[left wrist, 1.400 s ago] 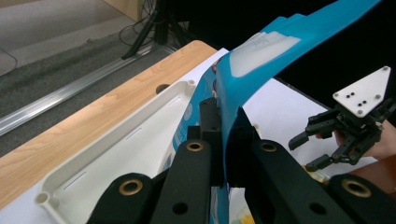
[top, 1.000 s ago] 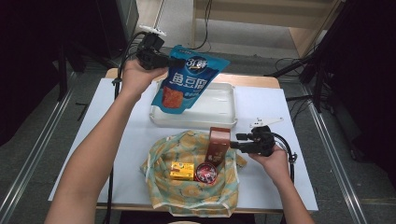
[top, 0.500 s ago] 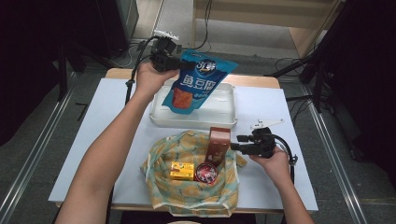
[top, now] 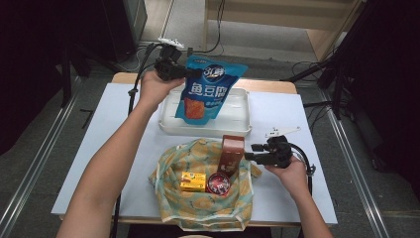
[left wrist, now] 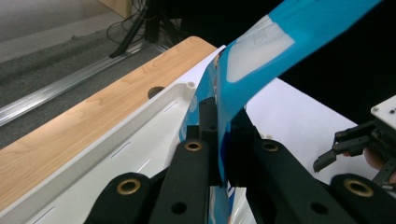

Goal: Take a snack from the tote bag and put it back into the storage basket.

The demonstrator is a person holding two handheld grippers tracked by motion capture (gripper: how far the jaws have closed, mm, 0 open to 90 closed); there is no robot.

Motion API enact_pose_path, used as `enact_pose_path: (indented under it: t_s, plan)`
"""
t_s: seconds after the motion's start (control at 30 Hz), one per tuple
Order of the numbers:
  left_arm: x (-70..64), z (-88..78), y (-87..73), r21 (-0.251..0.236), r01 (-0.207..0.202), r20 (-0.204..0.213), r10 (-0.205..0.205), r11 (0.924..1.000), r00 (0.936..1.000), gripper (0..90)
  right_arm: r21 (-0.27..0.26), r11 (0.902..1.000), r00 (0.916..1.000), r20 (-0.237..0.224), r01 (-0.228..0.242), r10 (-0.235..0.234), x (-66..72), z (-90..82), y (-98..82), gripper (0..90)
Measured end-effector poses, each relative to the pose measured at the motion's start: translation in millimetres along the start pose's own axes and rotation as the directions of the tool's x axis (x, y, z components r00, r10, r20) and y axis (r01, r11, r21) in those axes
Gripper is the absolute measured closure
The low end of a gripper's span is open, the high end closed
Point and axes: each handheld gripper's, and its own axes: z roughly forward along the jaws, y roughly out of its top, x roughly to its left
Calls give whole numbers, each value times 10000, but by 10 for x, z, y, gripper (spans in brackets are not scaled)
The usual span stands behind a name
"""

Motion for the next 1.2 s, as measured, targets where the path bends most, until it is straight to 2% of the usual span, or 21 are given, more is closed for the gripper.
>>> enact_pose_path:
  t_s: [0.17, 0.27, 0.33, 0.53, 0.7, 0.8, 1.0, 1.2]
  plan:
    - [27, -69, -53, 249, -199, -133, 202, 9995, 9997, 882, 24, 10000, 10000, 18, -91, 91, -15, 1, -2, 468]
    - [47, -109, -107, 251, -240, -73, 242, 9994, 9997, 879, 46, 10000, 10000, 27, -67, 67, -16, 3, -4, 468]
    - [51, -136, -147, 227, -430, 59, 428, 9988, 9991, 878, 42, 10000, 10000, 38, -57, 57, -19, 1, -7, 468]
    - [55, -193, -180, 566, -600, 40, 598, 9966, 9982, 871, 29, 10000, 10000, 40, -61, 61, -32, -10, -12, 468]
    - [69, -210, -232, 459, -583, 73, 580, 9972, 9983, 860, 31, 10000, 10000, 53, 9, -9, -27, -2, -12, 468]
    - [82, -222, -306, 314, -738, 97, 735, 9968, 9972, 850, 52, 10000, 10000, 52, -11, 10, -29, -2, -12, 468]
    - [87, -245, -361, 452, -749, 358, 734, 9962, 9967, 821, 102, 9999, 10000, 28, -34, 33, -23, 10, -11, 468]
    - [90, -234, -410, 478, -638, 235, 628, 9968, 9978, 745, 80, 10000, 10000, -2, -5, 5, -16, 7, -10, 468]
